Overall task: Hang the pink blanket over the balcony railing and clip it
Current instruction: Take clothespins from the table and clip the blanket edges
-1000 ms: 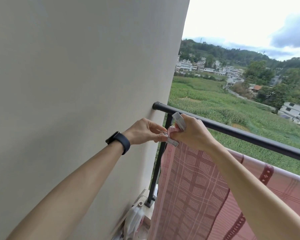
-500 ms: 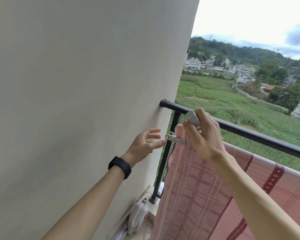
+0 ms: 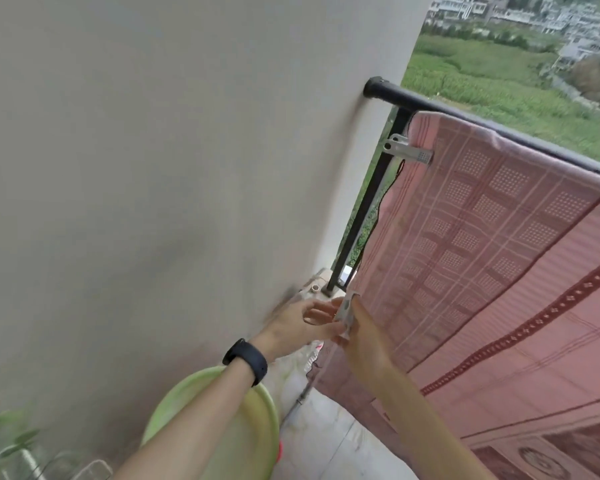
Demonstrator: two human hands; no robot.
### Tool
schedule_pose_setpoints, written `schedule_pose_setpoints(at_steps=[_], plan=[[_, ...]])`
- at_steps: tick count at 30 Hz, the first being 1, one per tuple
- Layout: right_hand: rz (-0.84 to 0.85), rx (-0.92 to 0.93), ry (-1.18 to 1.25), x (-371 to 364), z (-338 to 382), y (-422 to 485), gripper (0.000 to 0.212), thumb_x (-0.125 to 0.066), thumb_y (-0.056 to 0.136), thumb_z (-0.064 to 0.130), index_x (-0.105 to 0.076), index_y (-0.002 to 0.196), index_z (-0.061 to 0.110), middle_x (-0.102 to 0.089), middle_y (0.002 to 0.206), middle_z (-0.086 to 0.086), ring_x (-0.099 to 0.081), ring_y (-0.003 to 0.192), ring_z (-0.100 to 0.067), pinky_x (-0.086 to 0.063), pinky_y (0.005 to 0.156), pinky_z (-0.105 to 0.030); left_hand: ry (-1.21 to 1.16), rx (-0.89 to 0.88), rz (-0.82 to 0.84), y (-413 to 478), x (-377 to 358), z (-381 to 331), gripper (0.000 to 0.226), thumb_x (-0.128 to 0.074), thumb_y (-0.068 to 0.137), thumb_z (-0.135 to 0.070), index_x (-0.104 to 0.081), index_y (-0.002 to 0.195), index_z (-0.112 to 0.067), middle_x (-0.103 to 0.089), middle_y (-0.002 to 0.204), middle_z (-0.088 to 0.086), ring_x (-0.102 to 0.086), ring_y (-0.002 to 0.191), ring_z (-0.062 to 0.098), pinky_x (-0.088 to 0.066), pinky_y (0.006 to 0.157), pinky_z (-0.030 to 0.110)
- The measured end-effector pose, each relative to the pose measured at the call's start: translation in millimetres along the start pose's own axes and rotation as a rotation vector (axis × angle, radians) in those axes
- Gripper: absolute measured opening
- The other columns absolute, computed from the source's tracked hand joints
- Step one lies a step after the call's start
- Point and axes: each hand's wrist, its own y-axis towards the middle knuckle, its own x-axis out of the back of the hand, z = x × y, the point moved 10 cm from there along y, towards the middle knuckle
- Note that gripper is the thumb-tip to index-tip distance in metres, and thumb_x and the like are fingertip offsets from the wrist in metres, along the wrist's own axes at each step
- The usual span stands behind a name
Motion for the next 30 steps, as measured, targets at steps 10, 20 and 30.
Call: schedule_pose_setpoints(at_steps=[10,20,30], plan=[[0.003,-0.003,-0.174,3,-31,-10,0.015,-0.06,0.099,0.032,-0.068,0.102,0.019,-0.077,0.102,-0.001,-0.071,0.097,-0.019,-0.049,0.073,-0.029,0.002,0.075,-0.162,-19,13,59,0.014,-0.074,0.085,-0.027,-0.075,0.098,-0.021,-0.073,0.082,-0.013,-0.065,0.074,-0.001,-0.05,0.072,0.018],[0.053,-0.047,-0.45,4,-48,-6,0.011,-0.071,0.092,0.016,-0.069,0.098,0.007,-0.077,0.087,-0.01,-0.071,0.067,-0.008,-0.052,0.057,-0.015,-0.428,0.269,-0.293,-25,16,131,0.02,-0.069,0.089,-0.039,-0.071,0.101,-0.023,-0.072,0.086,-0.01,-0.065,0.076,0.01,-0.05,0.069,0.025],[0.219,0.956,-1.758,-48,-28,54,0.036,-0.078,0.074,0.014,-0.07,0.109,0.014,-0.064,0.127,-0.005,-0.06,0.118,-0.03,-0.054,0.091,-0.044,-0.451,0.416,-0.464,8,43,238,0.031,-0.072,0.088,-0.033,-0.066,0.111,-0.013,-0.073,0.099,0.007,-0.064,0.076,0.019,-0.048,0.065,0.03]])
